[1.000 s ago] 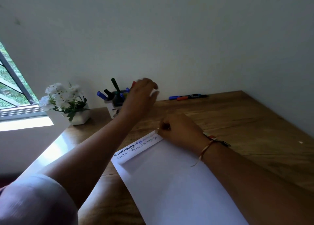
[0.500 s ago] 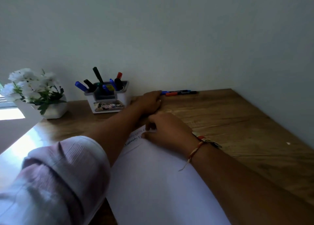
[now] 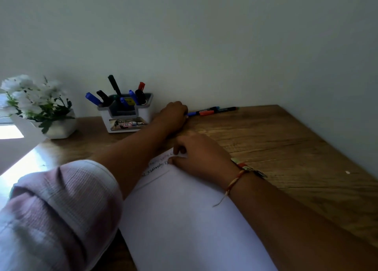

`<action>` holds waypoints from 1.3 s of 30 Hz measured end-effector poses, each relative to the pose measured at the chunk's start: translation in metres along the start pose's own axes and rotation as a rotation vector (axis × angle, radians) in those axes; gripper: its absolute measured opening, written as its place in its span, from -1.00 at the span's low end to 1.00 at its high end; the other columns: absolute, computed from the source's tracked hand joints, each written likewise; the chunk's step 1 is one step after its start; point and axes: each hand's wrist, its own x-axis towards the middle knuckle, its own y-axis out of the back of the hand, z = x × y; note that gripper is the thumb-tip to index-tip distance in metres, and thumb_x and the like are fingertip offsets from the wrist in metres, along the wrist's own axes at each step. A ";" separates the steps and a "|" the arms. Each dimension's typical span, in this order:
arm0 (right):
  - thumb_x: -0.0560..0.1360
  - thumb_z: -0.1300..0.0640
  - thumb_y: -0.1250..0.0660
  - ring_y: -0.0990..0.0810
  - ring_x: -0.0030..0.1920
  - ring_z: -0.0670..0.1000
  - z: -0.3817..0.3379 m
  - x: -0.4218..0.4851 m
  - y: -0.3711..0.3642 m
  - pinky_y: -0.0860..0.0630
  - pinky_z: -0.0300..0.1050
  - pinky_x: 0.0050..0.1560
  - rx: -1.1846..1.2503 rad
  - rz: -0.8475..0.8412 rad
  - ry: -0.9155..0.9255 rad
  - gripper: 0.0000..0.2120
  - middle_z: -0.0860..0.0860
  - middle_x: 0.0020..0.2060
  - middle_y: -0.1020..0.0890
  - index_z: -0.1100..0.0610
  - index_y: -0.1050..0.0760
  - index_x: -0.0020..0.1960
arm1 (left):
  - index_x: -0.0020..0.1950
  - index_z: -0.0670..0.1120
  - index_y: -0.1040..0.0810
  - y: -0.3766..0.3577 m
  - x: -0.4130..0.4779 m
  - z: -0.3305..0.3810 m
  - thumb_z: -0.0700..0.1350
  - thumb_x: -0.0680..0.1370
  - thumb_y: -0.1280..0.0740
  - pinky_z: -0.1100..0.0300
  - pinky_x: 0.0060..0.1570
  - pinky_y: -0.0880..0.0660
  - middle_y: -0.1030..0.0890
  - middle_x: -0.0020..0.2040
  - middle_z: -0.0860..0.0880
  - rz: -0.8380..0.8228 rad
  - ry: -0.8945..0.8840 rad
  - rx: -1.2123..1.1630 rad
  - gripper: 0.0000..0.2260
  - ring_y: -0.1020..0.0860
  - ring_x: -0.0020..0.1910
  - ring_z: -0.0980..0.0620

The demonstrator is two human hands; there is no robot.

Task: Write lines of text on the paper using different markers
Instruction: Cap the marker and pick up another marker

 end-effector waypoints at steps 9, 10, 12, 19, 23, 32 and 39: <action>0.47 -0.17 -0.44 -0.56 -0.01 -0.01 -0.007 -0.004 0.008 -0.44 -0.13 -0.10 0.002 -0.004 -0.015 -0.71 -0.01 0.00 -0.62 0.02 -0.62 0.03 | 0.11 -0.20 -0.64 0.034 -0.077 -0.001 -0.15 0.61 -0.29 0.13 -0.09 -0.41 -0.58 -0.04 -0.13 0.022 0.084 -0.065 -0.81 -0.54 -0.09 -0.04; 0.48 -0.17 -0.44 -0.57 -0.02 -0.02 -0.007 -0.005 0.009 -0.44 -0.14 -0.11 -0.002 -0.007 -0.018 -0.71 -0.02 -0.01 -0.63 0.02 -0.62 0.03 | 0.12 -0.17 -0.63 0.038 -0.091 -0.003 -0.14 0.61 -0.29 0.14 -0.08 -0.42 -0.57 -0.04 -0.08 0.043 0.093 -0.091 -0.82 -0.53 -0.09 -0.01; 0.50 -0.17 -0.42 -0.57 -0.06 -0.03 -0.009 -0.005 0.010 -0.43 -0.16 -0.17 -0.012 -0.021 -0.025 -0.72 -0.02 -0.03 -0.64 0.03 -0.64 0.03 | 0.15 -0.10 -0.60 0.049 -0.117 -0.006 -0.12 0.63 -0.28 0.20 -0.15 -0.38 -0.54 -0.05 0.00 0.062 0.138 -0.131 -0.83 -0.47 -0.18 0.11; 0.60 -0.23 -0.20 -0.48 -0.32 -0.01 -0.016 -0.006 0.012 -0.27 -0.07 -0.37 0.093 0.079 -0.059 -0.52 0.04 -0.35 -0.53 0.15 -0.52 -0.22 | -0.01 0.18 -0.49 0.075 -0.189 -0.005 -0.11 0.62 -0.29 0.35 -0.30 -0.47 -0.58 -0.18 0.13 0.300 0.210 -0.442 -0.85 -0.56 -0.24 0.15; 0.56 -0.24 -0.29 -0.45 -0.44 -0.08 -0.022 -0.004 0.020 -0.33 -0.24 -0.43 0.511 0.228 -0.111 -0.44 0.08 -0.45 -0.49 0.30 -0.55 -0.19 | 0.09 0.03 -0.55 0.078 -0.198 0.005 -0.19 0.63 -0.29 0.23 -0.11 -0.59 -0.62 -0.09 0.07 0.318 0.013 -0.649 -0.87 -0.61 -0.13 0.12; 0.50 -0.21 -0.38 -0.75 -0.11 -0.01 -0.026 -0.007 0.027 -0.62 -0.18 -0.22 1.052 0.068 -0.224 -0.61 0.04 -0.12 -0.76 0.09 -0.67 0.08 | 0.16 0.05 -0.51 0.077 -0.198 0.010 -0.08 0.56 -0.40 0.26 -0.06 -0.58 -0.63 0.00 0.09 0.214 -0.114 -0.805 -0.80 -0.63 -0.01 0.14; 0.64 0.12 -0.29 -0.75 -0.07 0.10 -0.034 -0.009 0.021 -0.61 -0.23 -0.22 1.157 -0.048 -0.209 -0.85 0.07 -0.14 -0.75 0.12 -0.62 0.04 | 0.18 -0.16 -0.61 0.074 -0.197 0.007 -0.16 0.62 -0.31 -0.03 0.01 -0.61 -0.67 -0.03 -0.13 0.119 -0.126 -0.863 -0.82 -0.66 -0.04 -0.05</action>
